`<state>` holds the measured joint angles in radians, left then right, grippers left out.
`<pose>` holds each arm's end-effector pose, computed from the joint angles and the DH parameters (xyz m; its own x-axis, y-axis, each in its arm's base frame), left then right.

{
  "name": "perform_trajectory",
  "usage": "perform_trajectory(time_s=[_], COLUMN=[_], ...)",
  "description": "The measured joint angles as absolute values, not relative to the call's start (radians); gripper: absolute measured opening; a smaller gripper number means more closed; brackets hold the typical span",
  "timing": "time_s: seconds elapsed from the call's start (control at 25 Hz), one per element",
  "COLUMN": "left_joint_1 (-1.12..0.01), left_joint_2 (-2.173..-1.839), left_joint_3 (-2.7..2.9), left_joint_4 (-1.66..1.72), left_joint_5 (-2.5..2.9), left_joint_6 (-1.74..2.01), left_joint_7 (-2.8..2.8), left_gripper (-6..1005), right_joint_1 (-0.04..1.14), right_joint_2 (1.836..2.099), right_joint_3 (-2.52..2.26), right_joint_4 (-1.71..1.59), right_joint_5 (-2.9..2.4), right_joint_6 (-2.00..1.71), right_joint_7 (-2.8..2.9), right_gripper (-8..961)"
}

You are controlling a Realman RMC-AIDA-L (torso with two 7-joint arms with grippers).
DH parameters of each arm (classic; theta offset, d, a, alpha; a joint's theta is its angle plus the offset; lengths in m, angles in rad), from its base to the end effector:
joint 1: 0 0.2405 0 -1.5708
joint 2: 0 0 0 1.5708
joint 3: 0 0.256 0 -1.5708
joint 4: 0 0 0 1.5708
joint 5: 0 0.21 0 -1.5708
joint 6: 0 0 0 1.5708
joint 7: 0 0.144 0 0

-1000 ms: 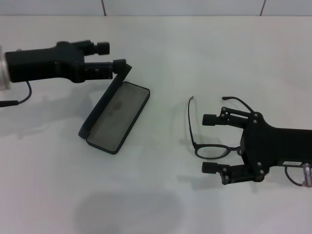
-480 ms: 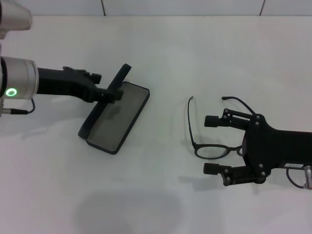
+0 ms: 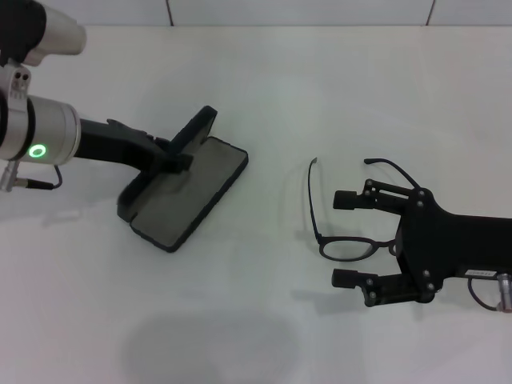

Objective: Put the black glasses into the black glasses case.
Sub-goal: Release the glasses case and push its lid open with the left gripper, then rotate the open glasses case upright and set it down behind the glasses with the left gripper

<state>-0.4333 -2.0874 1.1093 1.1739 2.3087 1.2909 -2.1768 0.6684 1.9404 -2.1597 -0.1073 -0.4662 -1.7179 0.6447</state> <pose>-0.2515 0.3583 0.0195 0.7472 0.6389 0.1832 0.6507 -0.6469 -0.3978 0.2230 0.2863 -0.0406 0.7059 0.0556 -0.7061 0.0107 -0.9976 -0.0678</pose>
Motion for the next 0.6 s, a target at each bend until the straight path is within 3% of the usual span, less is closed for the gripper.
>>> perform_trajectory(time_s=[0.4, 0.6], left_joint_1=[-0.448, -0.468], left_joint_2=[-2.086, -2.086], left_joint_3=[1.150, 1.168], left_joint_4=[1.192, 1.223], left_joint_5=[2.357, 2.358], left_joint_6=[1.282, 1.281], left_joint_7=[-2.133, -2.102], left_gripper=[392, 299], right_joint_1=[0.655, 0.644], right_joint_2=[1.942, 1.946], right_joint_3=[-2.166, -2.165], right_joint_4=[-0.108, -0.126], right_joint_5=[-0.471, -0.496], right_joint_6=[-1.720, -1.722], right_joint_7=[0.636, 0.634], right_gripper=[870, 870])
